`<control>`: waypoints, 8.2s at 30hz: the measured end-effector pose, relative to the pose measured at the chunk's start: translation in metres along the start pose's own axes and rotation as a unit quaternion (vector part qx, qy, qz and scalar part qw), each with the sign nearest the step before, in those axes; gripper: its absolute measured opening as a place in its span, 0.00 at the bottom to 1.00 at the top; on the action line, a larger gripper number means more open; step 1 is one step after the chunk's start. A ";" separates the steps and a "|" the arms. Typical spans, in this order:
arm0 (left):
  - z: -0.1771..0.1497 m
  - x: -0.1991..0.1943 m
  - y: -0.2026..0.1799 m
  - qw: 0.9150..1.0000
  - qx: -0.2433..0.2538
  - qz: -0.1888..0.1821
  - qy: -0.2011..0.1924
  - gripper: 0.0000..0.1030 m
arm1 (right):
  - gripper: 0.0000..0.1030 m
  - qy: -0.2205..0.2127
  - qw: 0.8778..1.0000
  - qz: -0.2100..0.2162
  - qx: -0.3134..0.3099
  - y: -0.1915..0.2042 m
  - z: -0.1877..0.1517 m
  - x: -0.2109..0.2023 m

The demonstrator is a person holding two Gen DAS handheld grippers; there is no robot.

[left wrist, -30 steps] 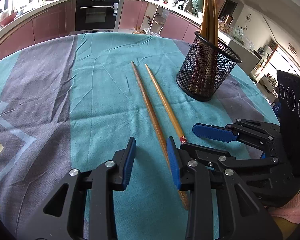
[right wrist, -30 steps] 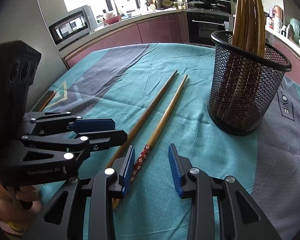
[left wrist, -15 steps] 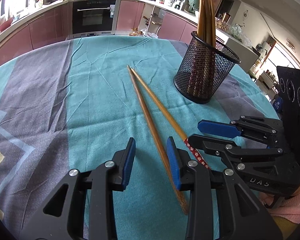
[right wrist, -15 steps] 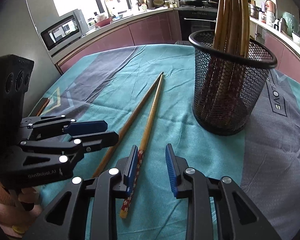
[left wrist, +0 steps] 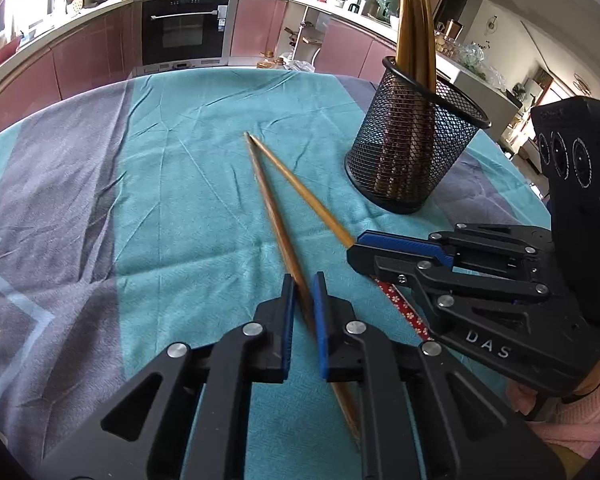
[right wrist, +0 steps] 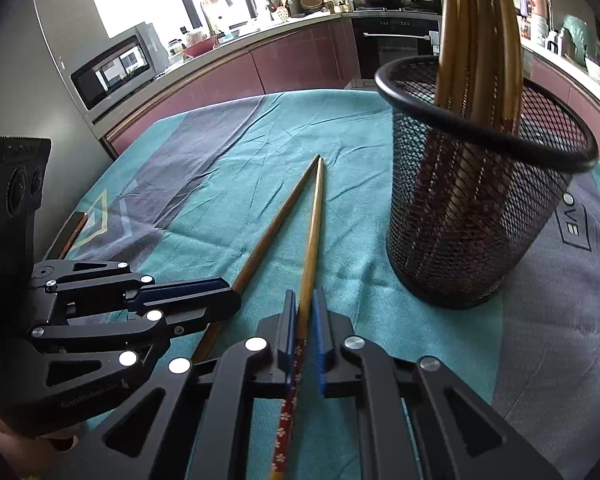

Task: Organize utensils
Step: 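Lower both tools toward the last two chopsticks on the cloth, then close the left tool on one chopstick while the right tool grasps the other, then lift the left tool's chopstick upright while the right tool lifts its own, then carry the left tool's chopstick over the mesh cup while the right tool follows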

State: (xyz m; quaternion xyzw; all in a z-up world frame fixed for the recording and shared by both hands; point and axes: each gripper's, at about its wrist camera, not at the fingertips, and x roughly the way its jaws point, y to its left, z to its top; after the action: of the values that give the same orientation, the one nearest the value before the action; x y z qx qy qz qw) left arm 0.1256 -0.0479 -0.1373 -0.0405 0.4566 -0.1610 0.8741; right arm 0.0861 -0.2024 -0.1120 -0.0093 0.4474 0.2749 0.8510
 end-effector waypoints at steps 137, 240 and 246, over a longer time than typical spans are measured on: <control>0.017 -0.064 -0.024 0.997 0.014 -0.051 -0.062 0.07 | 0.06 -0.111 0.993 0.033 0.003 -0.017 0.000 -0.090; 0.071 -0.134 -0.050 0.978 0.057 -0.086 -0.179 0.07 | 0.06 -0.217 0.976 -0.004 -0.018 -0.025 0.039 -0.160; 0.071 -0.137 -0.053 0.978 0.063 -0.083 -0.183 0.07 | 0.06 -0.217 0.976 -0.005 -0.019 -0.024 0.040 -0.160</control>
State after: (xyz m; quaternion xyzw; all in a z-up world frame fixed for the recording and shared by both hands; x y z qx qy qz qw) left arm 0.0974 -0.0600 0.0231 -0.0523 0.2728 -0.2511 0.9273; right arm 0.0560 -0.2863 0.0287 0.0326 0.2466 0.2746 0.9288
